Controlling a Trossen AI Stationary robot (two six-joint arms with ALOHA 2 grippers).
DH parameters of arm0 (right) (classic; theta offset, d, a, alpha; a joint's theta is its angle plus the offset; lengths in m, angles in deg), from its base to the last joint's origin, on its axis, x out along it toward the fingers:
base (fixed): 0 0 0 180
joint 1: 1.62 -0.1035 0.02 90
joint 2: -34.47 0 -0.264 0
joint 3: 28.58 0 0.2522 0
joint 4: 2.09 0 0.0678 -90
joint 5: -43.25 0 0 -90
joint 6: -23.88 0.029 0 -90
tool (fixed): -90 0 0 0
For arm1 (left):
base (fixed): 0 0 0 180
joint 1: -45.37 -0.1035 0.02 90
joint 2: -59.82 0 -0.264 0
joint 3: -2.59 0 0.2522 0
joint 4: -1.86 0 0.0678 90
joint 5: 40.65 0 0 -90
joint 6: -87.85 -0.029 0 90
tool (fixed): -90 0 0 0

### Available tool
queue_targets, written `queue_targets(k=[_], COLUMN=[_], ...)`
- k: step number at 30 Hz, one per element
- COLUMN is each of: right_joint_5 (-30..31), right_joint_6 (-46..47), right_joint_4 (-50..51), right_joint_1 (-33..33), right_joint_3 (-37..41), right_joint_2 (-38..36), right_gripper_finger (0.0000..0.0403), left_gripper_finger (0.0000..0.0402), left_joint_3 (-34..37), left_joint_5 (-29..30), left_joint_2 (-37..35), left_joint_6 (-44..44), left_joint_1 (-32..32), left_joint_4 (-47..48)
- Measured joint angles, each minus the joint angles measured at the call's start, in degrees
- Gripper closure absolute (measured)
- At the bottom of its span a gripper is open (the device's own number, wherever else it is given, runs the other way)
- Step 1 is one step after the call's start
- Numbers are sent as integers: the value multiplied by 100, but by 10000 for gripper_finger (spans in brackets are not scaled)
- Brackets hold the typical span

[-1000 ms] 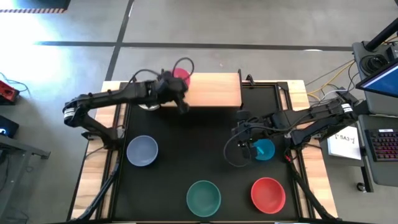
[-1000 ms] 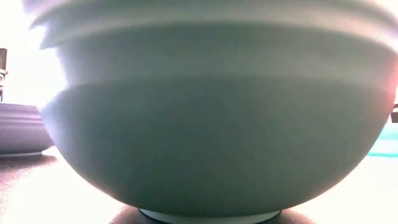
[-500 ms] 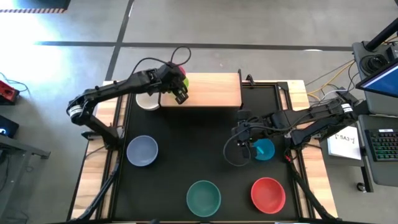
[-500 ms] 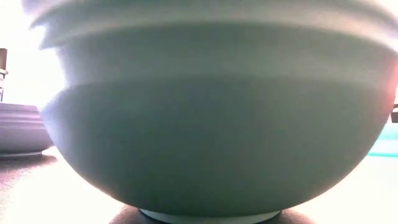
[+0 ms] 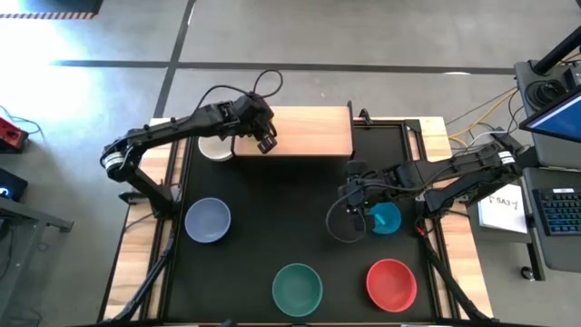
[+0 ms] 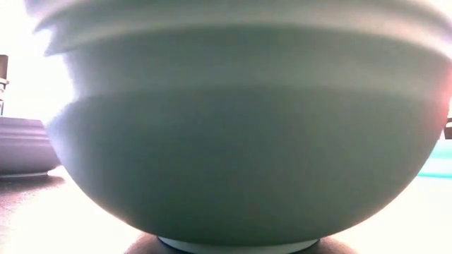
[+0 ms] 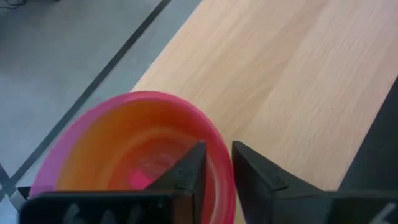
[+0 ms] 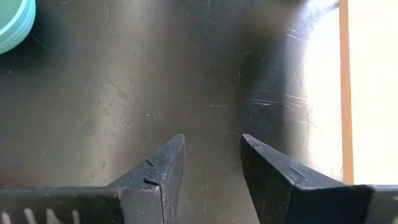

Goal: Place and stack bowls onto a shelf
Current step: Stack the small red bowl on top of the small green bowl on the shelf, then stack the small blue bowl on top of the small red bowl on the shelf

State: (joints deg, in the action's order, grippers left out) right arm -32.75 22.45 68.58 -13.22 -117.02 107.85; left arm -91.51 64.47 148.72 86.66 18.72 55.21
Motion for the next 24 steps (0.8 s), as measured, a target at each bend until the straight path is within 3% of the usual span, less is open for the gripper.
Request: queue_targets(k=[4, 10, 14, 24], right_joint_5=[-2, -4, -6, -390], right_joint_6=[143, 1304, 2128, 4367], right_joint_4=[21, 496, 1096, 1763], right_joint_1=[0, 0, 0, -71], right_joint_3=[0, 0, 0, 81], right_joint_2=[0, 0, 0, -2], right_gripper_finger=[254, 253, 252, 258], left_gripper_finger=[304, 274, 269, 269], left_joint_3=[-98, -249, -249, -251], left_joint_5=[-119, -579, -992, -993], left_joint_2=[-9, -49, -66, -114], left_joint_6=[48, 60, -26, -236], left_joint_1=[8, 150, 483, 1651], left_joint_4=[26, 97, -234, -604])
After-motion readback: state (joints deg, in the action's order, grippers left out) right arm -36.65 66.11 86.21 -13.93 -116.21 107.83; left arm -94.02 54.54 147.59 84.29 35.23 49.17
